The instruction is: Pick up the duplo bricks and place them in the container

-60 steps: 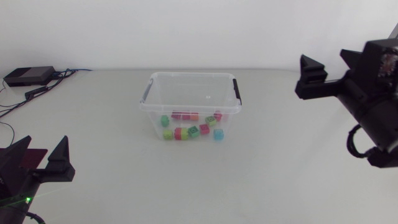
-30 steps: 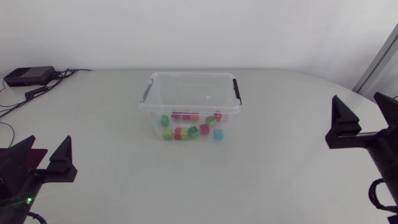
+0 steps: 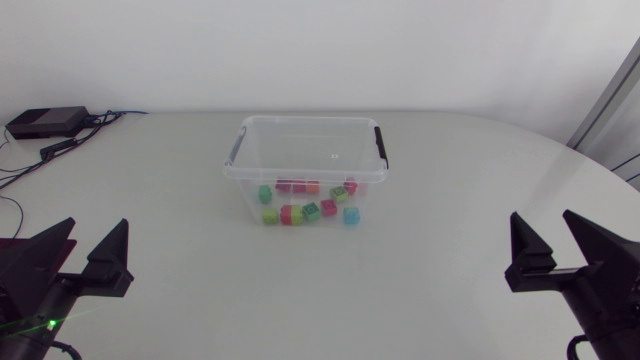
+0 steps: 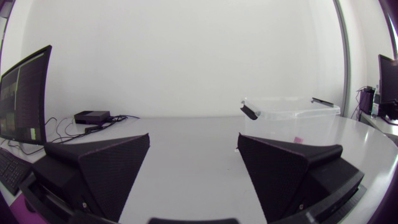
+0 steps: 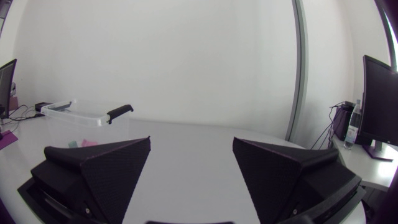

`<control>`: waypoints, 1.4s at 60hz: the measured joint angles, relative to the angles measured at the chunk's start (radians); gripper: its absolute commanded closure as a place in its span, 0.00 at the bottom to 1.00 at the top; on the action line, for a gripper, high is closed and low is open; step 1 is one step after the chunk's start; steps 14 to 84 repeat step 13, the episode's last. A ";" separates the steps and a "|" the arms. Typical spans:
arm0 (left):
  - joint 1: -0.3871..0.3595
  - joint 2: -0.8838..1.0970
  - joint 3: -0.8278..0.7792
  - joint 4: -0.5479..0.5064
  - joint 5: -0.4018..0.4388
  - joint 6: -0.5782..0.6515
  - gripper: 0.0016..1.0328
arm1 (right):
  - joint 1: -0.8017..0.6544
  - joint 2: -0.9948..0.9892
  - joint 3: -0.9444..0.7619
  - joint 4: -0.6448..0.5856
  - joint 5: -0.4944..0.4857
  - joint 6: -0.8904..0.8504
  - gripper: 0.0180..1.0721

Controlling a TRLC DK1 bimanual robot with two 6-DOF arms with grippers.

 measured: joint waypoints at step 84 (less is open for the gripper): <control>-0.005 0.000 0.000 0.000 0.003 -0.008 0.04 | -0.012 -0.027 -0.022 -0.019 -0.013 0.017 0.05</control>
